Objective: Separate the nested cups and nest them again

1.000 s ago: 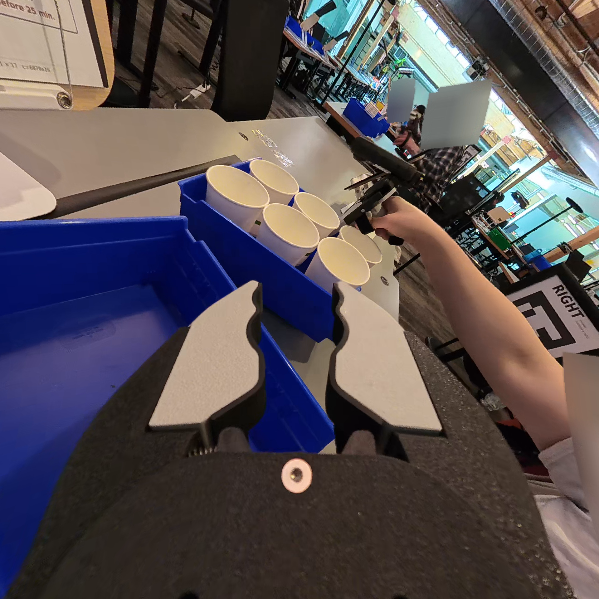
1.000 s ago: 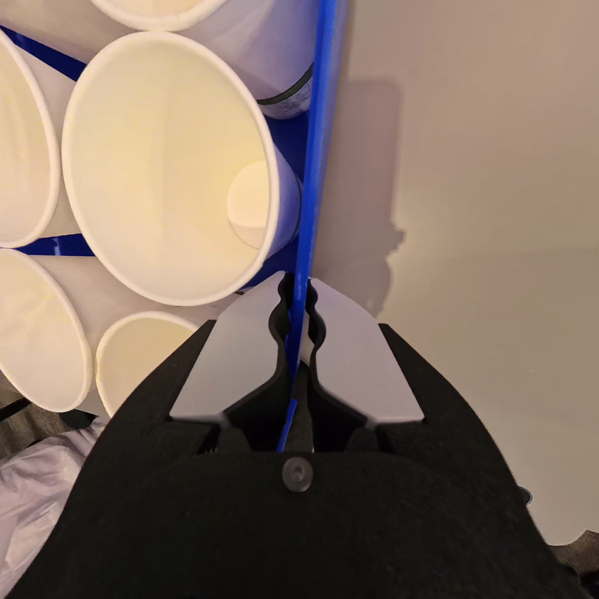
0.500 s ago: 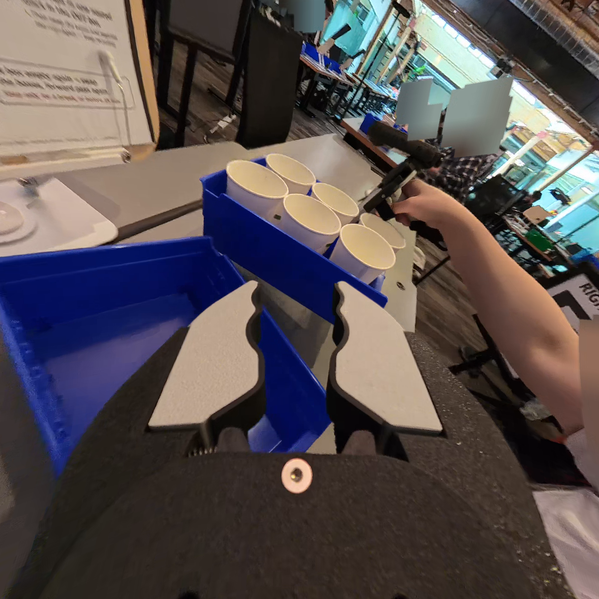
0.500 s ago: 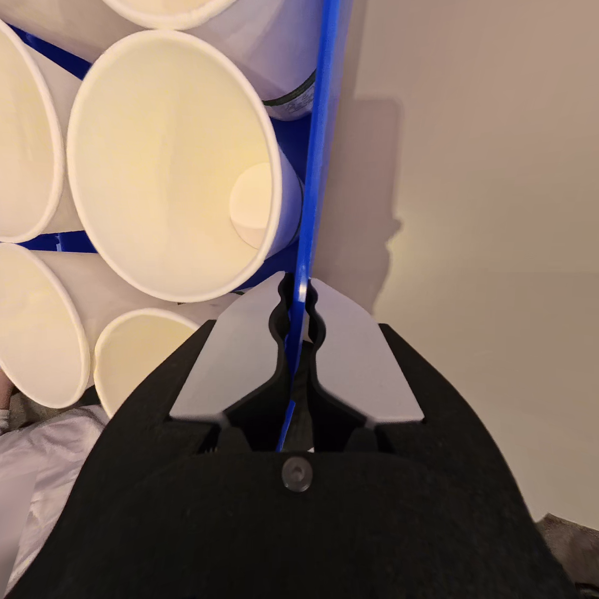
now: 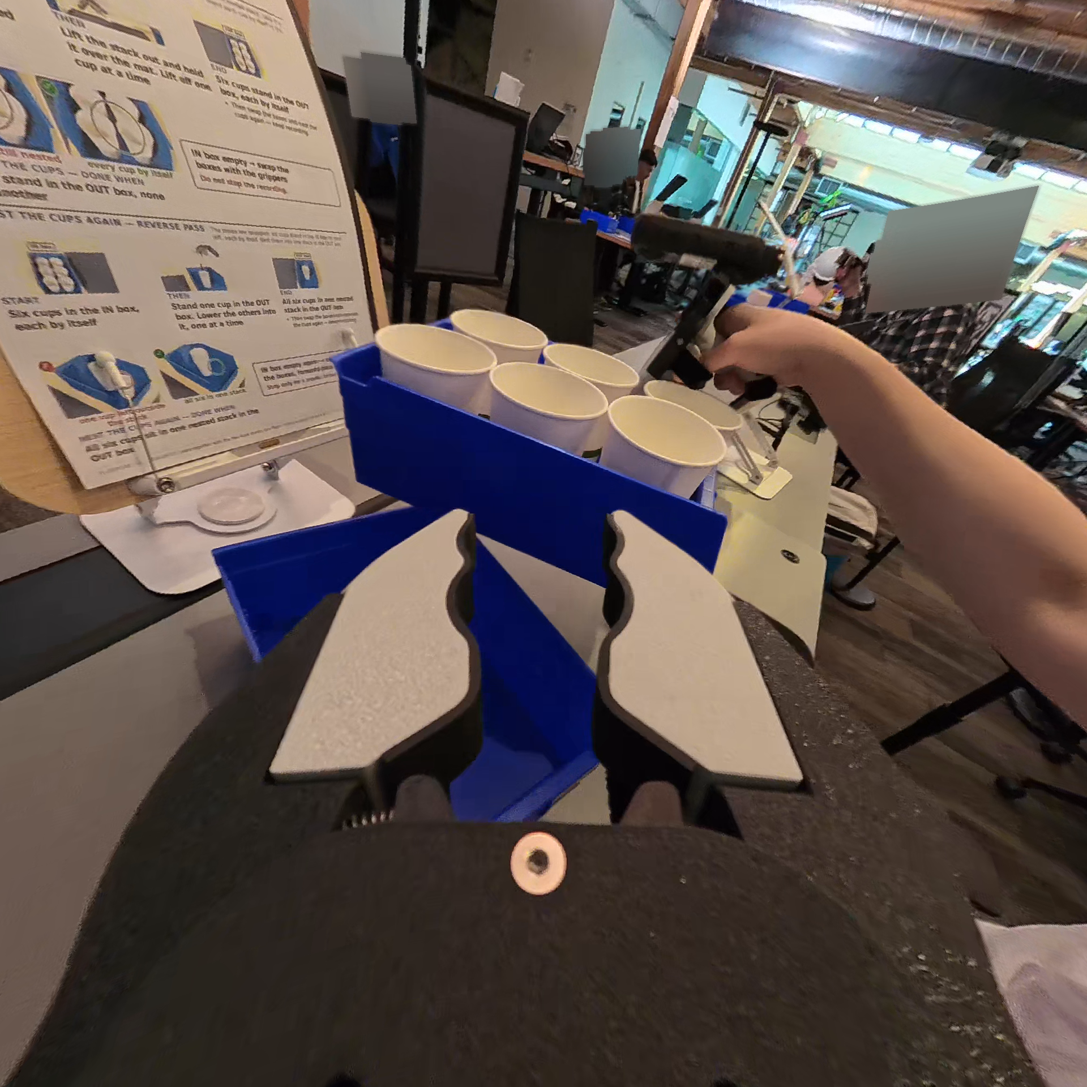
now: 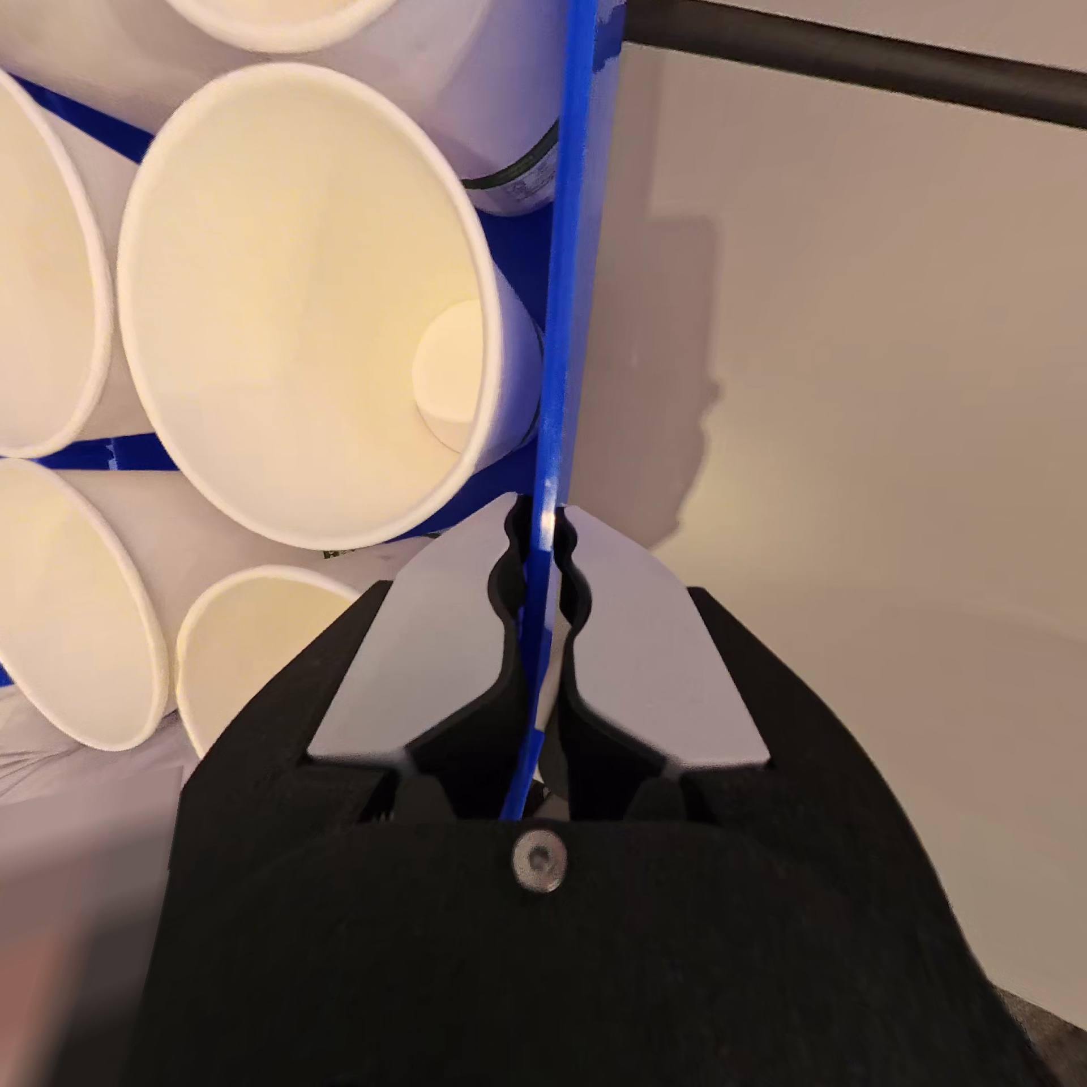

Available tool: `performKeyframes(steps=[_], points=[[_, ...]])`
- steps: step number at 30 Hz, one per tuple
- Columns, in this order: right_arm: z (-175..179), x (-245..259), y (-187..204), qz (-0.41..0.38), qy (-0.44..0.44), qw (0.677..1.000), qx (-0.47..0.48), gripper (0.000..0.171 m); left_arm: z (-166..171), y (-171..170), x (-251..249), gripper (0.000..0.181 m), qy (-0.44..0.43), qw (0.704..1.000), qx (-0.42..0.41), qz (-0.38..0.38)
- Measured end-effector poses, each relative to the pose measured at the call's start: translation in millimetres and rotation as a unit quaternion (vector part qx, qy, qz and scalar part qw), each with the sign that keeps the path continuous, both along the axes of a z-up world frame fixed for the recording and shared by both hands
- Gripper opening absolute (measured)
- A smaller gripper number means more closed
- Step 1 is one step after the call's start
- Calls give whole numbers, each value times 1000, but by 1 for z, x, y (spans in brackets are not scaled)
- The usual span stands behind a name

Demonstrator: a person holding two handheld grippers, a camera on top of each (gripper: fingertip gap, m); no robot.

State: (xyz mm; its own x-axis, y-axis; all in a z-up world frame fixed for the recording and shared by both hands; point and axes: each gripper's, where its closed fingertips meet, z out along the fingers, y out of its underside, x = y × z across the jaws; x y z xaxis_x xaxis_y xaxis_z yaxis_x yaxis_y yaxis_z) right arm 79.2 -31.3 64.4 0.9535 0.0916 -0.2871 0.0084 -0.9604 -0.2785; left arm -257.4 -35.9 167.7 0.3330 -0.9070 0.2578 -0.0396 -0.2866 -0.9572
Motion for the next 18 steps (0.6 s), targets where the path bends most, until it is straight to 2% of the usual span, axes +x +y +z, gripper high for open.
performKeyframes(steps=[6,18], points=[[-3,-93,34,70,25,997,-19,7,6,-11,-28,41,17,999,25,34],[-31,-333,111,235,90,967,-47,8,36,-36,-104,37,-4,980,100,172]])
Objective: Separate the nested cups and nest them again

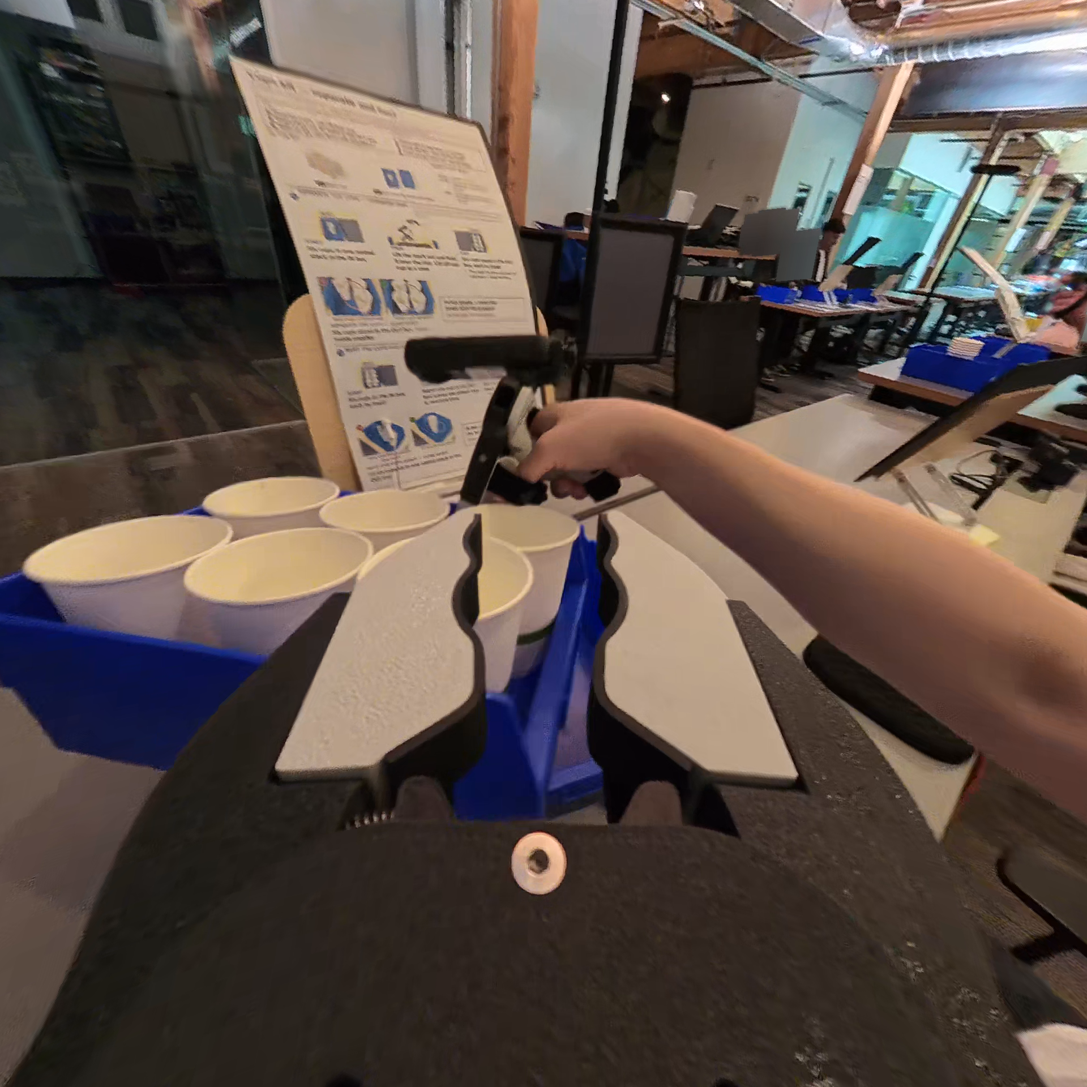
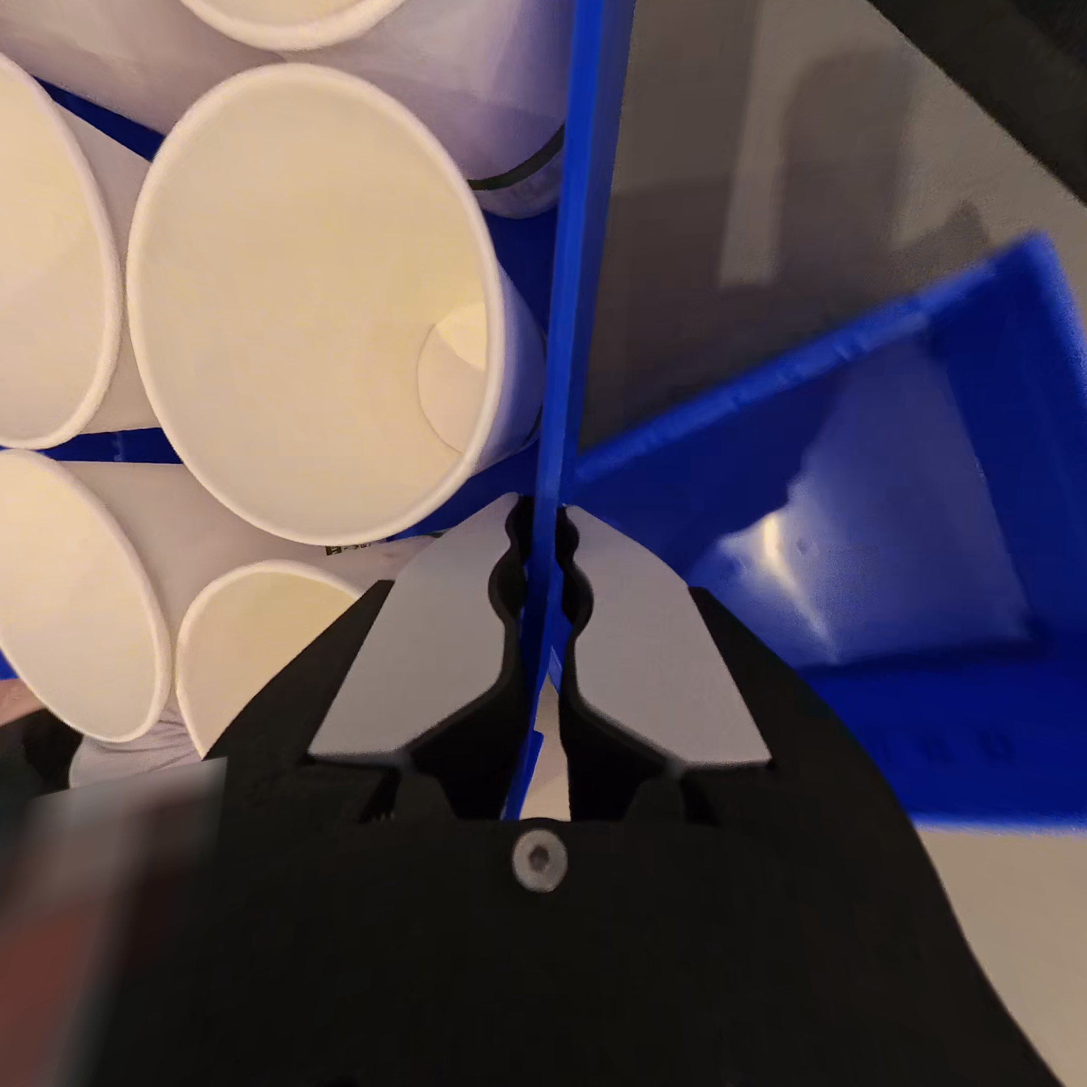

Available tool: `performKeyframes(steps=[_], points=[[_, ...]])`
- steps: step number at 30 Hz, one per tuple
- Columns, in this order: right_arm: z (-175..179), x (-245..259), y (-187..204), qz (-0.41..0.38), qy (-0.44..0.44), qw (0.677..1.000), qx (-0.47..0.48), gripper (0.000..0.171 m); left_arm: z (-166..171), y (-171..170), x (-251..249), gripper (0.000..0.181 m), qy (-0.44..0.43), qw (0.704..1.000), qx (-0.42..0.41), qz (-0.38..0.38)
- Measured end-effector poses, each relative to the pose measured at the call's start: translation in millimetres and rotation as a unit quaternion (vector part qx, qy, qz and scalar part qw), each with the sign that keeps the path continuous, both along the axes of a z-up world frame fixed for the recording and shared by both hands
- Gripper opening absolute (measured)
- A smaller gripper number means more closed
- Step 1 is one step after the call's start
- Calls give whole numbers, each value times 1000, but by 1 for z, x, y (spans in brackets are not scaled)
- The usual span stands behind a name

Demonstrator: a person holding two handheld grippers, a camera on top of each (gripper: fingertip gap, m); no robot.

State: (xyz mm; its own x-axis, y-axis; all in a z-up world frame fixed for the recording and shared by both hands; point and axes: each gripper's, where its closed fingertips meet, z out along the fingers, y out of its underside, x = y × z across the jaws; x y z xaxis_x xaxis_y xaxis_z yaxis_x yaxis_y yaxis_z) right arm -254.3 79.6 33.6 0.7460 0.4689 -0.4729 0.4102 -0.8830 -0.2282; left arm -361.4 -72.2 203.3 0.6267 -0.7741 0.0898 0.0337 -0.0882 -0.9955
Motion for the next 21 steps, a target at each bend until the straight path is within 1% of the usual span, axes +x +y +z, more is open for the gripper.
performKeyframes(steps=[4,10,14,18,21], points=[[-13,-64,13,39,12,999,-5,7,10,-6,-19,22,-27,999,27,39],[-41,-127,27,63,13,998,8,7,6,-3,-17,24,-27,999,10,24],[-73,-148,33,61,-1,998,14,7,3,-2,-12,25,-23,1000,5,9],[-107,-156,36,50,-15,998,17,7,2,-2,-8,26,-18,1000,3,1],[-123,-159,37,38,-13,999,18,7,1,-2,-6,26,-15,1000,2,-4]])
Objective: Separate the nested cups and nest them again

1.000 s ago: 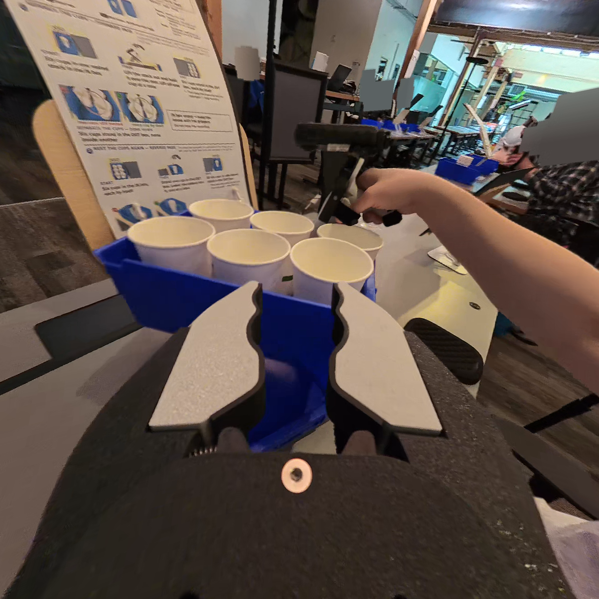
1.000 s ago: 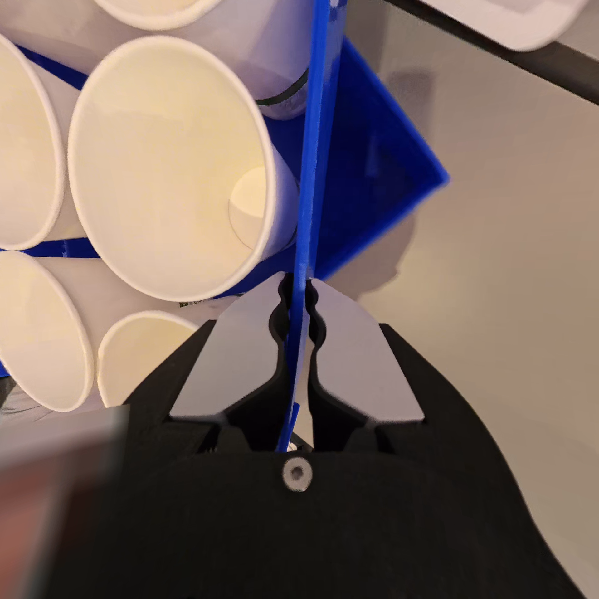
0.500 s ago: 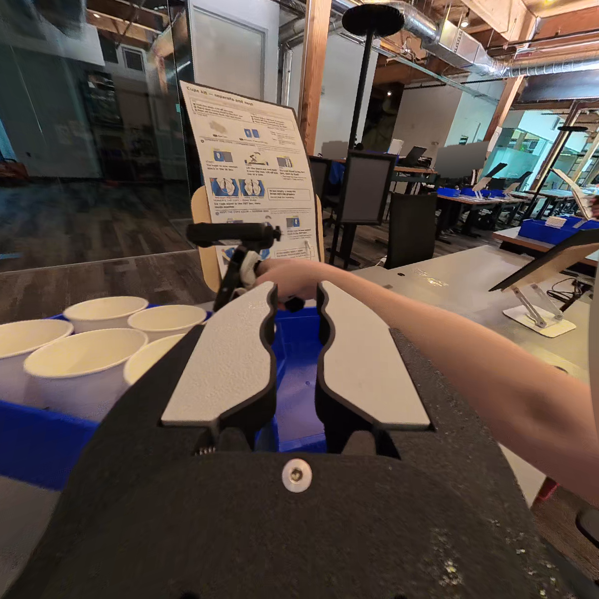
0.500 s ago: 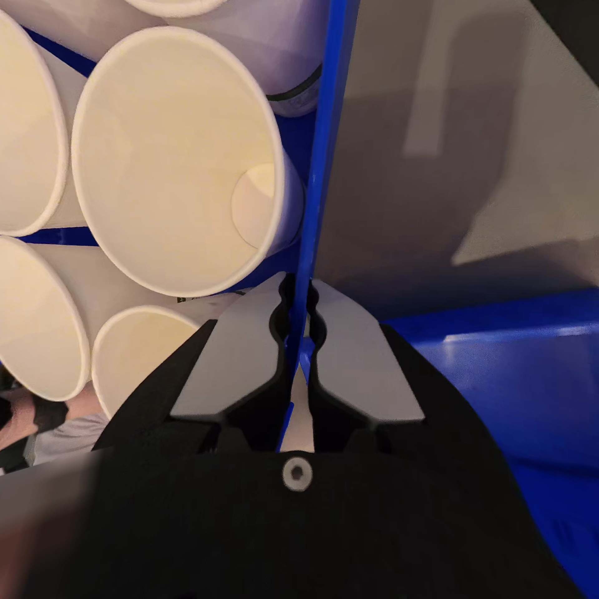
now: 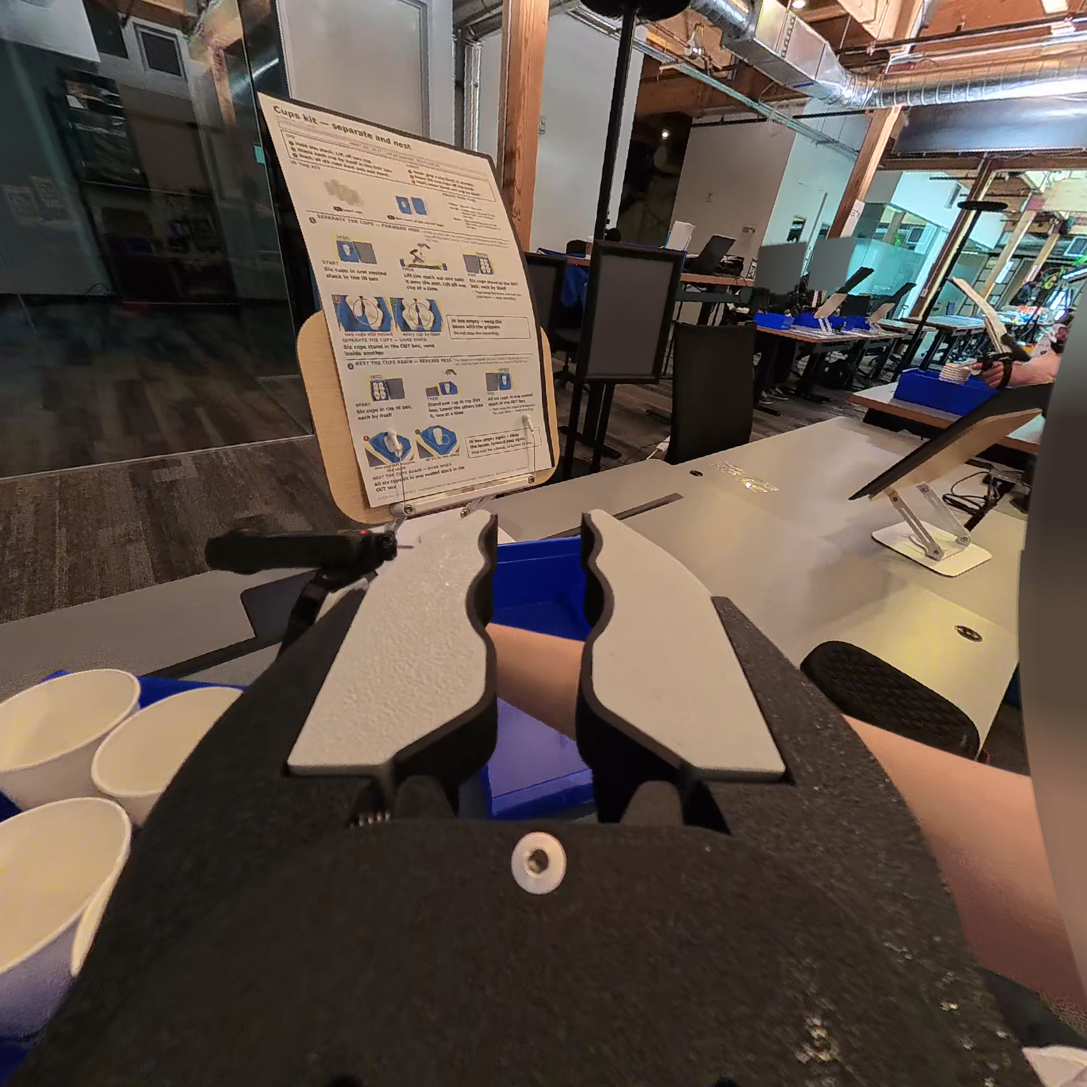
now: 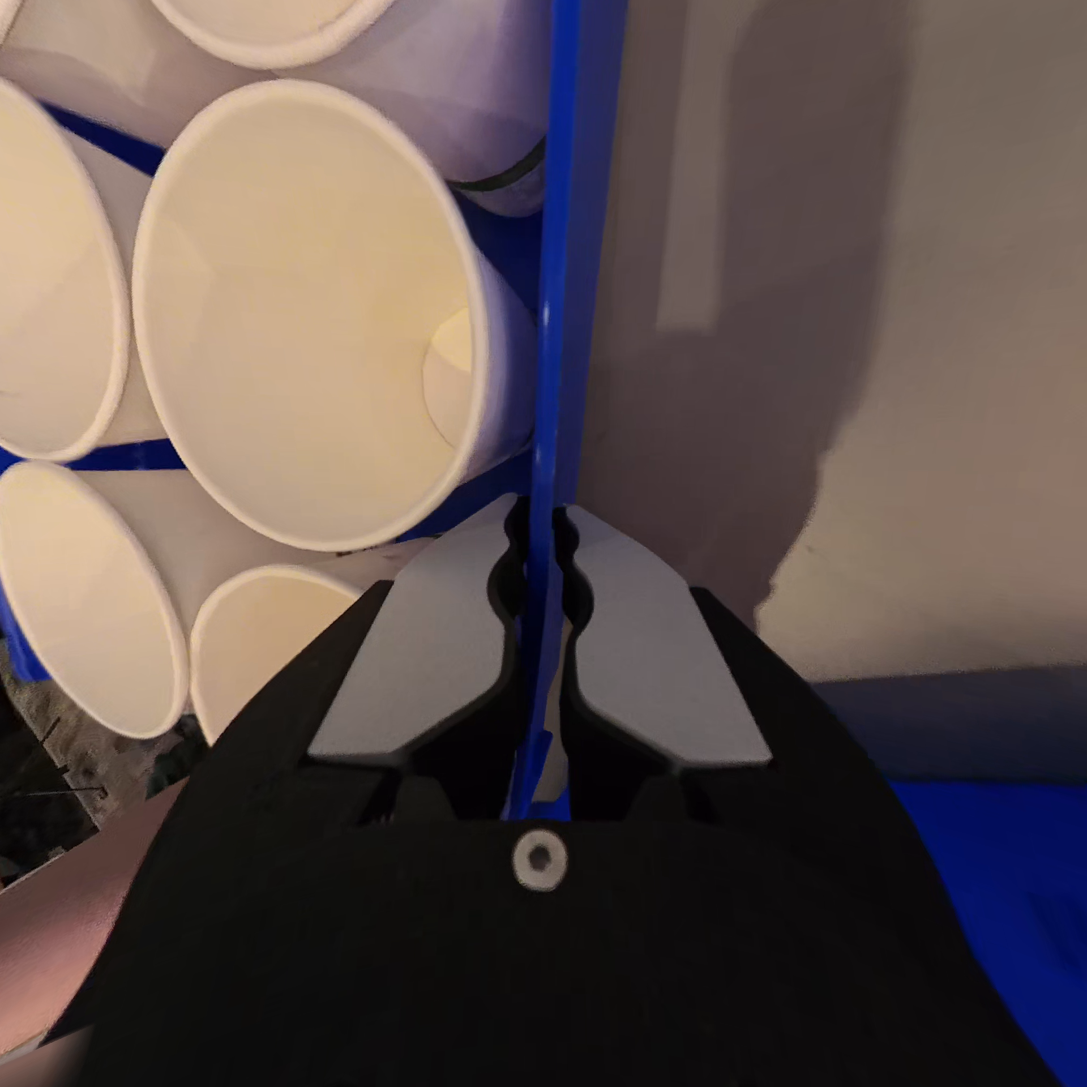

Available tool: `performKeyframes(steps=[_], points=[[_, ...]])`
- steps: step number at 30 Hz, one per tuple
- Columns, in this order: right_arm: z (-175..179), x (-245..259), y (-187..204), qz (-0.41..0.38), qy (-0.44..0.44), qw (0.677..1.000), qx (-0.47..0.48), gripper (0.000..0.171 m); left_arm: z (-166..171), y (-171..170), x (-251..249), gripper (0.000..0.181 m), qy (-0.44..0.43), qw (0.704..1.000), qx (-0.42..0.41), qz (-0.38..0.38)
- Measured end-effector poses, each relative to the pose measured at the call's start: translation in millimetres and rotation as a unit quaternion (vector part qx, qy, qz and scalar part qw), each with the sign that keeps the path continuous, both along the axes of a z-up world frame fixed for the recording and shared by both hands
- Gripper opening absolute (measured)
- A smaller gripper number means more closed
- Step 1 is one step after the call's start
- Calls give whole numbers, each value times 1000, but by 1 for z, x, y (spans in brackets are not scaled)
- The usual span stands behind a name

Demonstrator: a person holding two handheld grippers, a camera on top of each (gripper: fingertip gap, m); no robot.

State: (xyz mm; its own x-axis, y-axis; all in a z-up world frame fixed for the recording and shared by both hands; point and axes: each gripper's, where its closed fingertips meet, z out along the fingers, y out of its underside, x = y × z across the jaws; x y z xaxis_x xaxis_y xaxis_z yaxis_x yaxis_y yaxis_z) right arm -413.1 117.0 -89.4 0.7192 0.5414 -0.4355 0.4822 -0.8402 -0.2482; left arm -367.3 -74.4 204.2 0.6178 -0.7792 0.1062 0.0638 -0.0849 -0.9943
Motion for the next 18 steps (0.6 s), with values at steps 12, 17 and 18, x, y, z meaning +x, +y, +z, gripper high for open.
performKeyframes(steps=[12,17,18], points=[[34,19,22,-14,-12,984,175,25,-6,3,8,31,16,1000,-9,-8],[103,133,25,-40,-193,904,379,34,-5,0,9,32,17,1000,-7,-14],[109,164,17,-58,-214,896,385,44,-4,-1,10,32,14,1000,-5,-16]])
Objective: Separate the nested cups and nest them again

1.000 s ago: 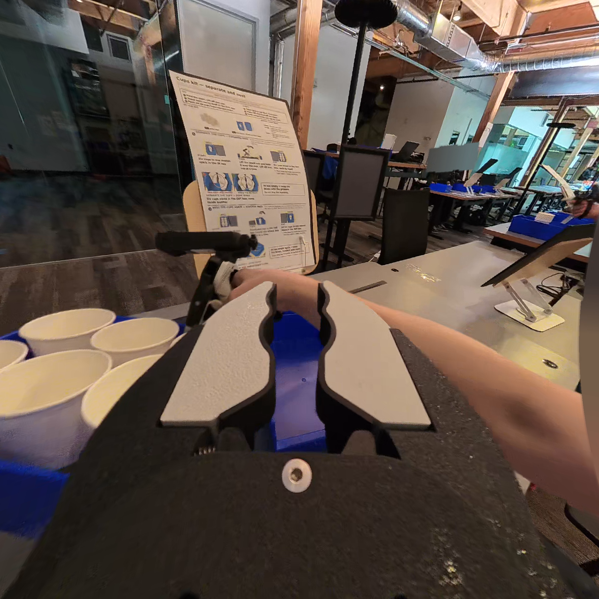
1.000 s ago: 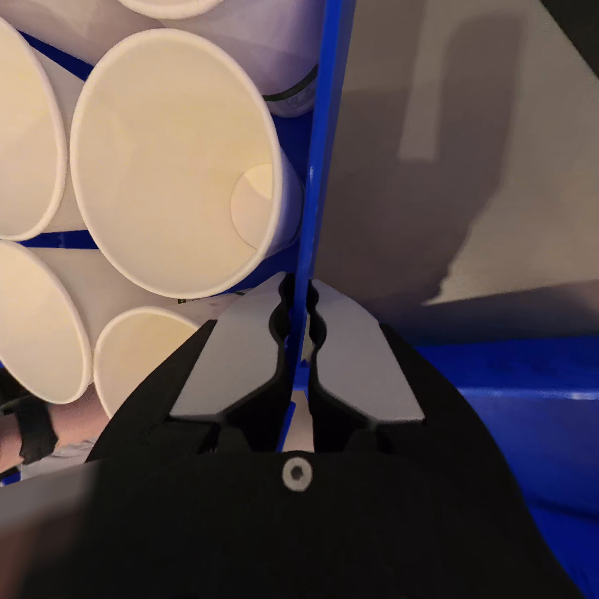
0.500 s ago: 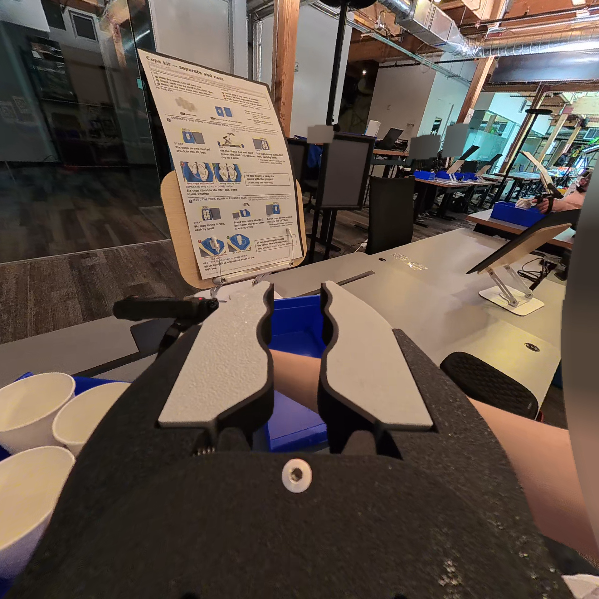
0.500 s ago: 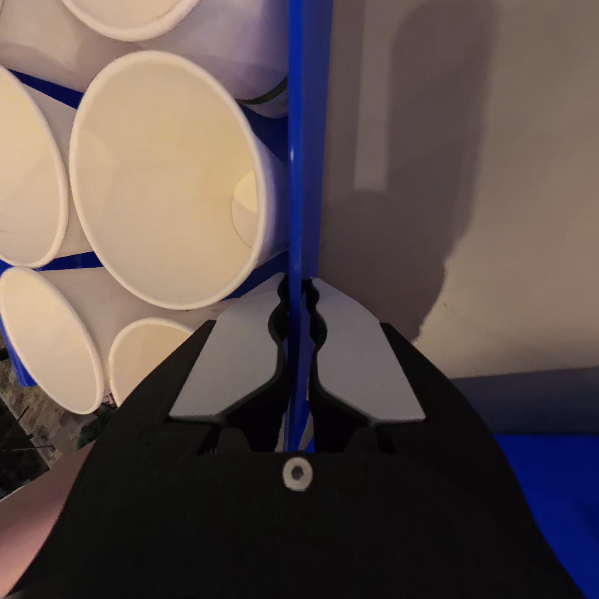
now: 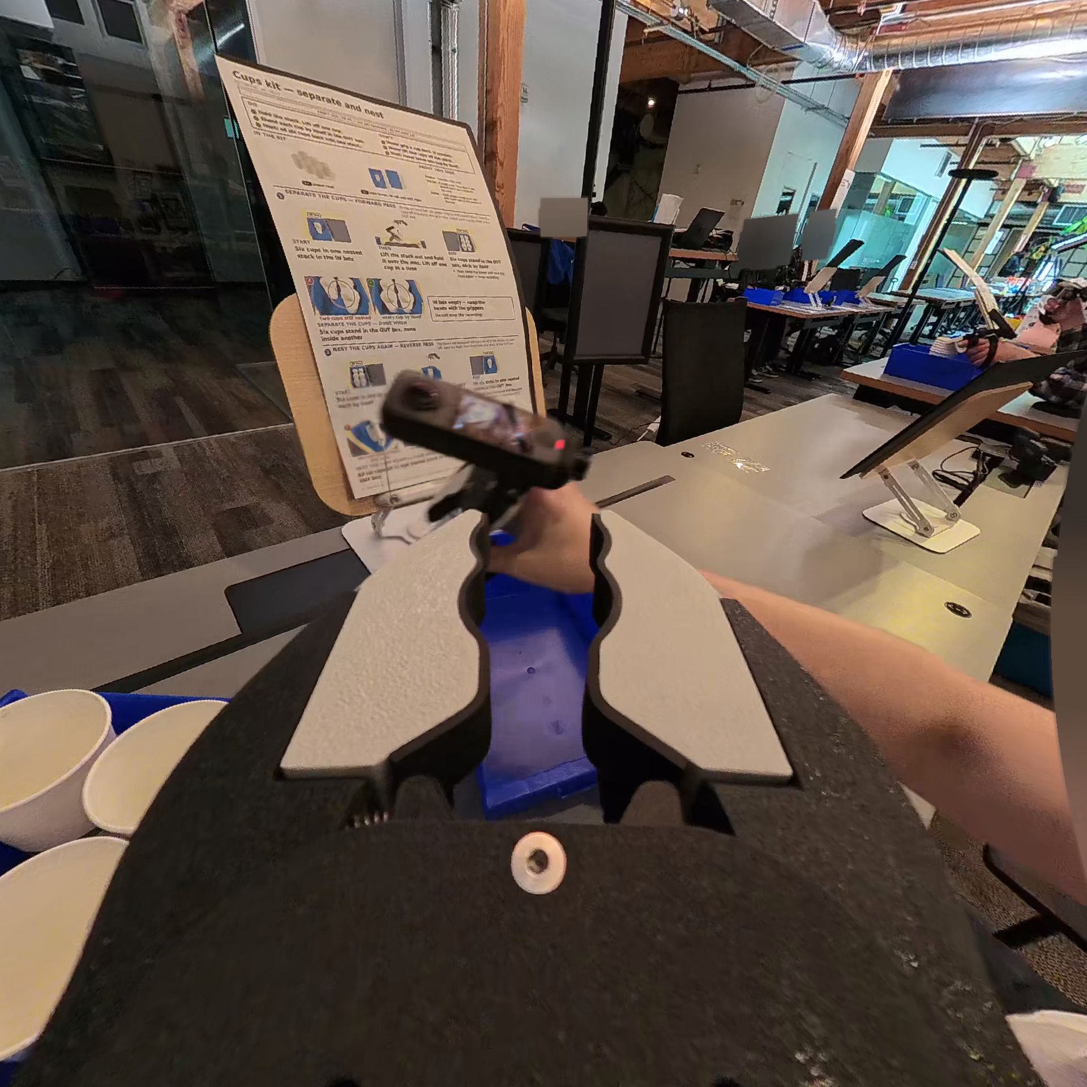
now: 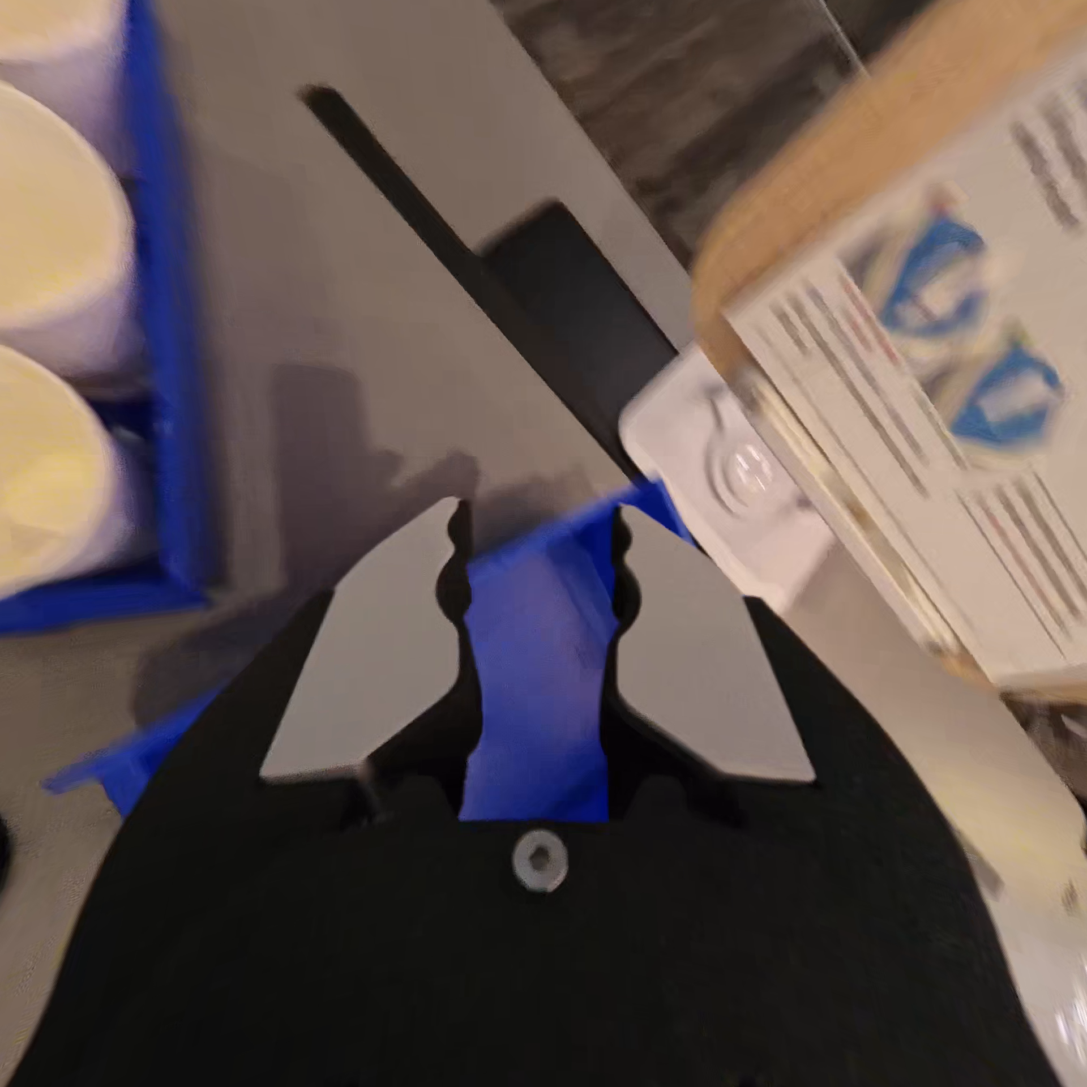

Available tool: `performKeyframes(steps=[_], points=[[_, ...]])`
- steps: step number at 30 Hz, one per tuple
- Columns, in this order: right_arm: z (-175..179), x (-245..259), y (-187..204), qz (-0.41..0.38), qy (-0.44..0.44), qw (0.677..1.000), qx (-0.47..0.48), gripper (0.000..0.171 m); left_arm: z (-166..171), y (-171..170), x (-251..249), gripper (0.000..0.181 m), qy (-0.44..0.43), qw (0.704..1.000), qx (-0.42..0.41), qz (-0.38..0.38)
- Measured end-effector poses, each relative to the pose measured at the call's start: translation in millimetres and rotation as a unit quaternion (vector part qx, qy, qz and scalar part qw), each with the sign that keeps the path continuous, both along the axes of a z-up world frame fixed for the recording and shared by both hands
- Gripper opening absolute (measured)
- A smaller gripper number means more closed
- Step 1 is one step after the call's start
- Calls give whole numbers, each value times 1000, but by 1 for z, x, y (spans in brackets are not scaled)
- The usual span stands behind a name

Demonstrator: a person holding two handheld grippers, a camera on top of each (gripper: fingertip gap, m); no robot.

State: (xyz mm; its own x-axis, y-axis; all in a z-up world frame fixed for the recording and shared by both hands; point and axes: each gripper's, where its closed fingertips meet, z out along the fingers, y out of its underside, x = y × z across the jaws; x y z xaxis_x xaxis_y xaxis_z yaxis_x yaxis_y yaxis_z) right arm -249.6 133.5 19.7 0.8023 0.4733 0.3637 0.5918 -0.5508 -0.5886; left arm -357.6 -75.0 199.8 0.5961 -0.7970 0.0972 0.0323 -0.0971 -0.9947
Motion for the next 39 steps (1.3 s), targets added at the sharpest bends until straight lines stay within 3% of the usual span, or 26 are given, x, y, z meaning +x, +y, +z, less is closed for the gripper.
performKeyframes(steps=[4,6,9,12,16,18,23,28,39], points=[[-15,136,-53,-178,-12,983,-53,74,2,-3,7,33,-5,1000,2,-13],[-35,181,-82,-233,-10,968,-91,79,1,-3,12,33,1,1000,3,-15],[-77,189,-106,-242,72,954,-162,85,-2,-4,21,35,16,1000,3,-18],[-109,188,-113,-252,85,941,-211,91,-7,-4,29,35,34,999,1,-18],[-132,169,-114,-219,101,936,-258,57,-10,-6,38,36,46,999,1,-28],[-137,175,-116,-225,82,931,-277,50,-12,-6,41,36,53,998,-1,-30],[-136,208,-119,-236,109,912,-316,8,-14,-5,47,36,60,998,0,-32],[-137,254,-132,-228,133,903,-338,6,-18,-3,57,36,74,997,-2,-38],[-138,414,-153,-298,117,892,-320,5,-34,6,89,36,120,992,-8,-38]])
